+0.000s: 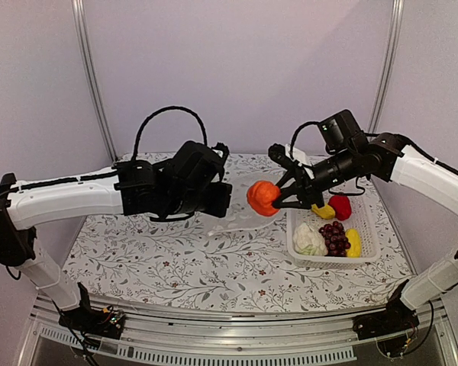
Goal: Place the food in the zip-top bag and seal the zipper
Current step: Place the fake vegetable in the zipper food storage bag, then pick up the fake vegetable from the bin.
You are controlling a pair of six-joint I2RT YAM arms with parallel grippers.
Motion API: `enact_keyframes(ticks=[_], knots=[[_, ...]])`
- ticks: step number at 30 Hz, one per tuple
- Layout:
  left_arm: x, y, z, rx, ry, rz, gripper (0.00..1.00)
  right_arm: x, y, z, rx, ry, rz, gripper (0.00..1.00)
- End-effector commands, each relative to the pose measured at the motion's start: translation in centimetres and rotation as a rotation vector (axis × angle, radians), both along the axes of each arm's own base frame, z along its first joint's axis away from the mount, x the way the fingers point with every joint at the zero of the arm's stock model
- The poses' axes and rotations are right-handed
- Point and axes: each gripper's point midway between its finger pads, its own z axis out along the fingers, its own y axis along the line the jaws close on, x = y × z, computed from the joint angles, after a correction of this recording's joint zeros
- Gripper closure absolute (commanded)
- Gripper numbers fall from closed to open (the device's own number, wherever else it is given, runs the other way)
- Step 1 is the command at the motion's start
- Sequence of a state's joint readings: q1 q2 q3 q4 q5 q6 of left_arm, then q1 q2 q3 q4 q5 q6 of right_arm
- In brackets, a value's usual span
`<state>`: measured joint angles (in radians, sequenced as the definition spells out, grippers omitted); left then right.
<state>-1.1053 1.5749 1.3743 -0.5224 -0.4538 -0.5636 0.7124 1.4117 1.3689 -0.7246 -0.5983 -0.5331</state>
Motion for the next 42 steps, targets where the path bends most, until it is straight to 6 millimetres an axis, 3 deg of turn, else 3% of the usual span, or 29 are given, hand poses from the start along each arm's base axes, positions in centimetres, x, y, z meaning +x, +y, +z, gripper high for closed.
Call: enact_keyframes(ticks=[1,8,11,13,20,26,30,34,42], knots=[[0.0,-0.7,2.9,-0.091,-0.027,-0.048,1.0,1.5,0.5,-0.1,-0.009,-0.039,-0.043,0.66],[-0.4,-1.7,3.1,-0.118,-0.015,-0.093,1.0,3.8,0.8,-1.1,-0.046,-0.06,-0.138,0.59],[-0.4,-1.9,3.1,-0.119,-0.016,-0.104,1.0,4.4,0.9,-1.8,-0.074,-0.066,-0.166,0.45],[-0.4,-1.8,3.1,-0.114,-0.019,-0.105,1.0,4.4,1.0,-1.6,-0.069,-0.057,-0.171,0.42],[-0.3,-0.9,2.7,-0.097,-0.029,-0.079,1.0,2.7,1.6,1.3,-0.004,-0.019,-0.101,0.39],[-0.2,0.3,2.3,-0.083,-0.03,-0.055,1.0,3.1,0.5,3.9,0.021,-0.073,-0.138,0.39],[-0.1,1.0,1.9,-0.058,-0.032,-0.04,1.0,4.8,-1.1,4.0,0.011,-0.08,-0.205,0.39],[0.0,1.7,1.8,-0.023,-0.036,-0.03,1.0,7.8,-3.9,3.2,-0.007,-0.062,-0.316,0.4],[0.2,2.2,1.9,0.002,-0.048,-0.028,1.0,13.4,-10.6,-1.0,-0.095,-0.014,-0.584,0.41]])
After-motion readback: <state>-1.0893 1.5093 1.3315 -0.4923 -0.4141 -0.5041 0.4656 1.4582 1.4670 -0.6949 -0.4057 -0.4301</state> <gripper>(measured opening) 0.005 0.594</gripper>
